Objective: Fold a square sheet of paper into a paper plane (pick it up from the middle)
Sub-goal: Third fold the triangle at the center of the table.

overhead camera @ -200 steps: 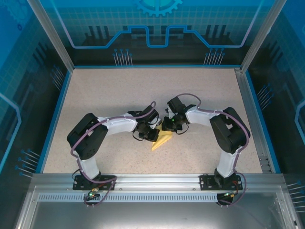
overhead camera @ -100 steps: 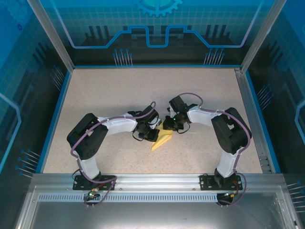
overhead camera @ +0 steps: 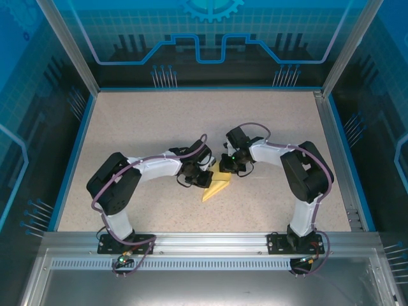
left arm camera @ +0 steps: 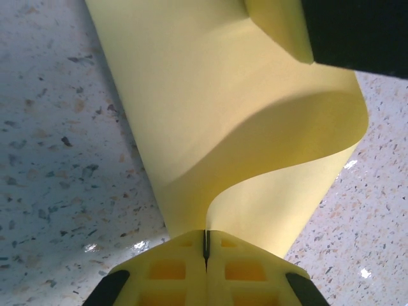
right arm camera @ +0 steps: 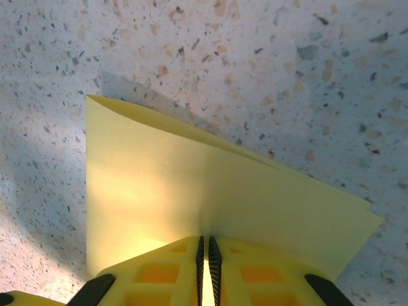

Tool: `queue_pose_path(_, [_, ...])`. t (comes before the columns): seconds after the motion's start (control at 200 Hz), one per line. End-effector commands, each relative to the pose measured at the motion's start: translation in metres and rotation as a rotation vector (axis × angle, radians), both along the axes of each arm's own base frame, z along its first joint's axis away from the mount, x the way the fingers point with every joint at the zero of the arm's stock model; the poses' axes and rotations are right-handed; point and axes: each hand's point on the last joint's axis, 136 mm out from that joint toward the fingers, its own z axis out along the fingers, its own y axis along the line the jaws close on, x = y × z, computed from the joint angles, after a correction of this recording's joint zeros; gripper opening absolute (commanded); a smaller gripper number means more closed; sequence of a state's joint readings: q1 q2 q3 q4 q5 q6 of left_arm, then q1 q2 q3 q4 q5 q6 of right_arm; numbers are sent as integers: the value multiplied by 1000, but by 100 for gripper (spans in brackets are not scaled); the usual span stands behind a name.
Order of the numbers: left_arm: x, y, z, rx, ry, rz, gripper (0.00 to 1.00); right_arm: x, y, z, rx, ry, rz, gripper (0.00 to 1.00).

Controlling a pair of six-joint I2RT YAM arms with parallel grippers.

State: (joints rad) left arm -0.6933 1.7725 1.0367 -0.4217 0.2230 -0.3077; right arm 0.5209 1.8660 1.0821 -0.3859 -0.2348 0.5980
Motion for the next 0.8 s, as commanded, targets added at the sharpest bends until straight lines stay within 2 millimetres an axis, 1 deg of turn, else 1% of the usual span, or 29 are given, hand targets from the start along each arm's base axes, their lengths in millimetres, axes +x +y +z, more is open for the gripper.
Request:
queue_pose_path(0.0, [6,5,5,10,-11,13,2,-14,-18,-22,-98,62,8,15])
queue_pose_path(0.18, [0,8,-4,21,19,18,2,-13,-16,-20,-90,60,6,15])
queue_pose_path(0.41, [-11,6,-8,-13,62,11,3,-14,-16,-19,-93,60,8,16])
queue_pose_path(0.675, [-11,6,-13,-6,70,13,3,-15,-15,-20,-92,62,4,16])
queue_pose_path(0.79, [-10,2,-9,-28,70,-1,3,-16,-14,-21,-92,66,6,16])
